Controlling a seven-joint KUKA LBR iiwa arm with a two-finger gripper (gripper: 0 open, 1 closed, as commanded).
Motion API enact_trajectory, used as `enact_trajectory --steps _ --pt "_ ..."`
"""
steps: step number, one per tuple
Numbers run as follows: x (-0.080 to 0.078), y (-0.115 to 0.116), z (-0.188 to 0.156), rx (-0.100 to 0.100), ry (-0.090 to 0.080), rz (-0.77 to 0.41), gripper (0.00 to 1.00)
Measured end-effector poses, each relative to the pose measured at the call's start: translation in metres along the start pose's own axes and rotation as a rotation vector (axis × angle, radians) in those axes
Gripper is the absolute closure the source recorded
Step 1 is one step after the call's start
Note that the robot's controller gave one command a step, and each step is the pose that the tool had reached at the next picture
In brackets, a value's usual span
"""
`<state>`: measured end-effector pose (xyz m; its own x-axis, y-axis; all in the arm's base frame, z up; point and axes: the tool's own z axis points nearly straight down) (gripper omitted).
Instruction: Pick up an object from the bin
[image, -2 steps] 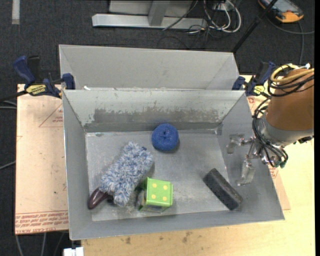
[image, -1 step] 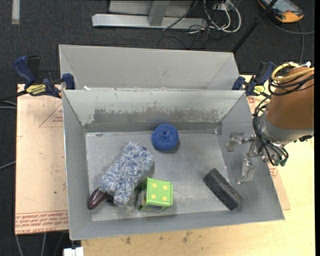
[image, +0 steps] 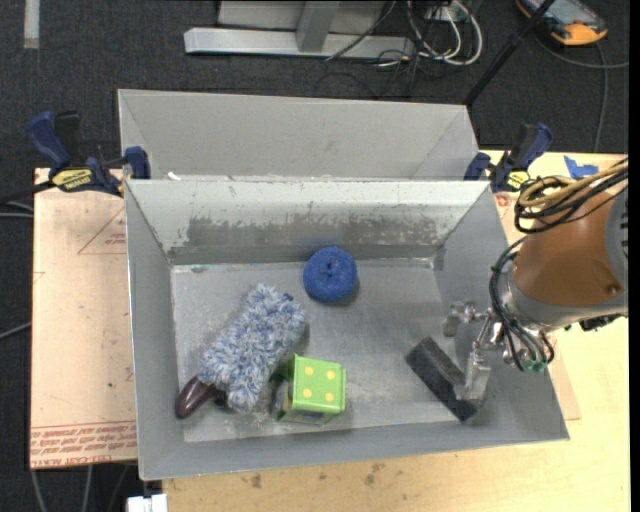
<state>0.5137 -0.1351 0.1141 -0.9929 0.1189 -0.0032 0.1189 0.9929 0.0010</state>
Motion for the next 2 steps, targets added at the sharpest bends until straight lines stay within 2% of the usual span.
enact_trajectory --steps 1,2 --pt "0.013 0.0 0.005 -0.001 0.002 0.061 0.0" --pt "0.028 0.015 0.006 0.0 0.004 0.22 0.0"
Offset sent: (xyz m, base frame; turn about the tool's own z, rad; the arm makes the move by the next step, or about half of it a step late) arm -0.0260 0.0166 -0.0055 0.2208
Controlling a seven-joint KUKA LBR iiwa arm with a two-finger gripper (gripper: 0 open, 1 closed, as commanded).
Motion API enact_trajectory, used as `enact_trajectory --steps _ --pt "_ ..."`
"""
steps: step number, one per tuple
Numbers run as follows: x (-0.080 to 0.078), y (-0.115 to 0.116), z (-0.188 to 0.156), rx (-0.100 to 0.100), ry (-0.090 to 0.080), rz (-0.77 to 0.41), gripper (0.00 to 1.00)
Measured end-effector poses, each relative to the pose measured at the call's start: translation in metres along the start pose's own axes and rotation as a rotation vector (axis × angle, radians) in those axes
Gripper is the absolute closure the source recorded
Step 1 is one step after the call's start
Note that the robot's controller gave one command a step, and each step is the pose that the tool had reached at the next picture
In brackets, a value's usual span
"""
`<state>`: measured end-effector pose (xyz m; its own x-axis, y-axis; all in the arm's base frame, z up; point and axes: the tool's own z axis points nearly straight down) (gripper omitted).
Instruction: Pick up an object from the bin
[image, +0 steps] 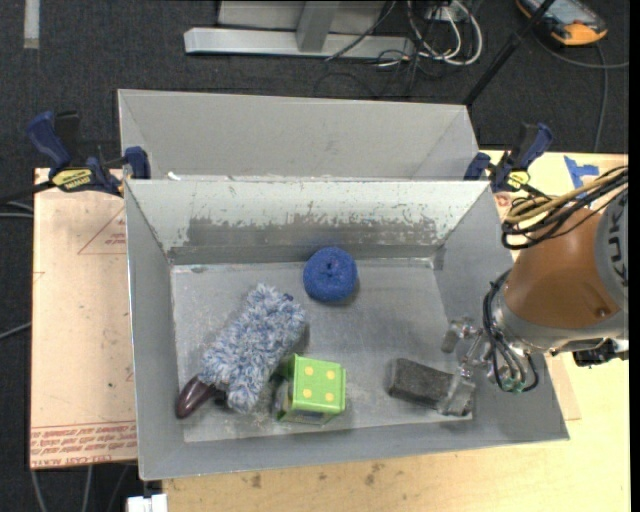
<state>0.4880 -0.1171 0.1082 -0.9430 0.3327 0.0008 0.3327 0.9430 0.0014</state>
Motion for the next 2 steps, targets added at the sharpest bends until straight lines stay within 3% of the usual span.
enact_trajectory --steps 1,2 --pt "0.0048 0.0047 0.0401 0.0 -0.002 -0.026 0.0" --pt "0.0032 0.0061 0.0386 0.0 -0.001 0.048 1.0"
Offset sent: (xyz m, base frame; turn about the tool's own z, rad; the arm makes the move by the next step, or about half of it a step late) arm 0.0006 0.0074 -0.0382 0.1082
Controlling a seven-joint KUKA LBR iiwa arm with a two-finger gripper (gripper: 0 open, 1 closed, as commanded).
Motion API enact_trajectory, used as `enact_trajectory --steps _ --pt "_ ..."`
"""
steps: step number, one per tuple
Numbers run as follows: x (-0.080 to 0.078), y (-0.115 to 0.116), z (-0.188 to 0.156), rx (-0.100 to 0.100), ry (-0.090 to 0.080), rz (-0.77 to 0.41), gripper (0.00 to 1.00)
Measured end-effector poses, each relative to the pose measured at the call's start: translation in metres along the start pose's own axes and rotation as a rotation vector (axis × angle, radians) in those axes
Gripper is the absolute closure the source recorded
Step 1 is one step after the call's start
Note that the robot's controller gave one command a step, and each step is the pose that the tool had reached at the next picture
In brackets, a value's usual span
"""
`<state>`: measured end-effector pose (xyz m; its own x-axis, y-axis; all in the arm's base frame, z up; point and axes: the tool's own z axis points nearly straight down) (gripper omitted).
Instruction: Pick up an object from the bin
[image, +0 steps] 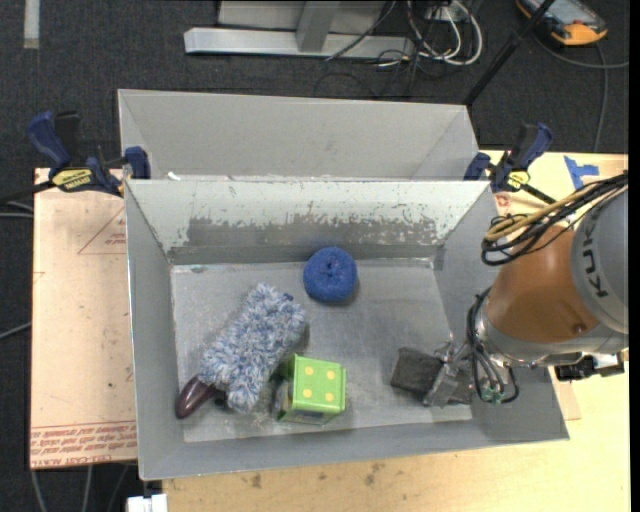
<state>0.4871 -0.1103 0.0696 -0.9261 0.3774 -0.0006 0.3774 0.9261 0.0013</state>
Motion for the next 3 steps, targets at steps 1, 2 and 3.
enact_trajectory --steps 1,2,3 --pt "0.0 0.0 0.0 0.0 0.0 0.011 1.0" --pt "0.001 0.0 -0.004 0.0 0.005 0.015 1.0" --pt "0.002 0.0 -0.018 0.002 0.009 0.011 1.0"
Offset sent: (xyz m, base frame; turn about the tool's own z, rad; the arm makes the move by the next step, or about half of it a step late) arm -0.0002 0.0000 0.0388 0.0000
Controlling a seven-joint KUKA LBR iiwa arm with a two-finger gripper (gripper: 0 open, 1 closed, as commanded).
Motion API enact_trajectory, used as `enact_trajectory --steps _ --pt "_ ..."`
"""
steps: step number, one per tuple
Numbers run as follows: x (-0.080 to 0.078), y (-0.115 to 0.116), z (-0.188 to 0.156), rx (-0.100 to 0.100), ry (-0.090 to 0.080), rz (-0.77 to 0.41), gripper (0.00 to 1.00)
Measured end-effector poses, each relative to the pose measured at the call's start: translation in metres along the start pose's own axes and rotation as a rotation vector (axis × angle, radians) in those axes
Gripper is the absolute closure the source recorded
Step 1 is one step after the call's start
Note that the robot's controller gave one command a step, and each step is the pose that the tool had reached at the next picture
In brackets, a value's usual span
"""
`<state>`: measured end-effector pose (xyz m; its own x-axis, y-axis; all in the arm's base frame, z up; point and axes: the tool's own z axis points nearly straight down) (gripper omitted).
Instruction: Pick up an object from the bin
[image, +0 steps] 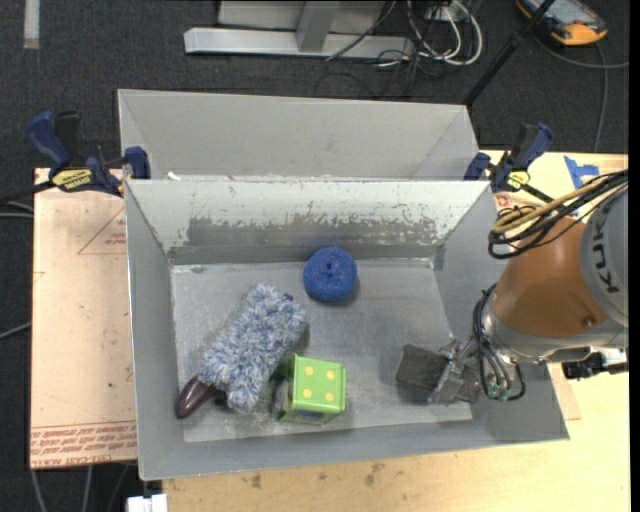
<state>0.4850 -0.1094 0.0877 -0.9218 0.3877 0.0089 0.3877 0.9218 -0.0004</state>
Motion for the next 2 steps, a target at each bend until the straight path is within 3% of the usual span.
enact_trajectory --steps 2 --pt "-0.002 0.001 -0.041 -0.002 -0.012 -0.001 1.0"
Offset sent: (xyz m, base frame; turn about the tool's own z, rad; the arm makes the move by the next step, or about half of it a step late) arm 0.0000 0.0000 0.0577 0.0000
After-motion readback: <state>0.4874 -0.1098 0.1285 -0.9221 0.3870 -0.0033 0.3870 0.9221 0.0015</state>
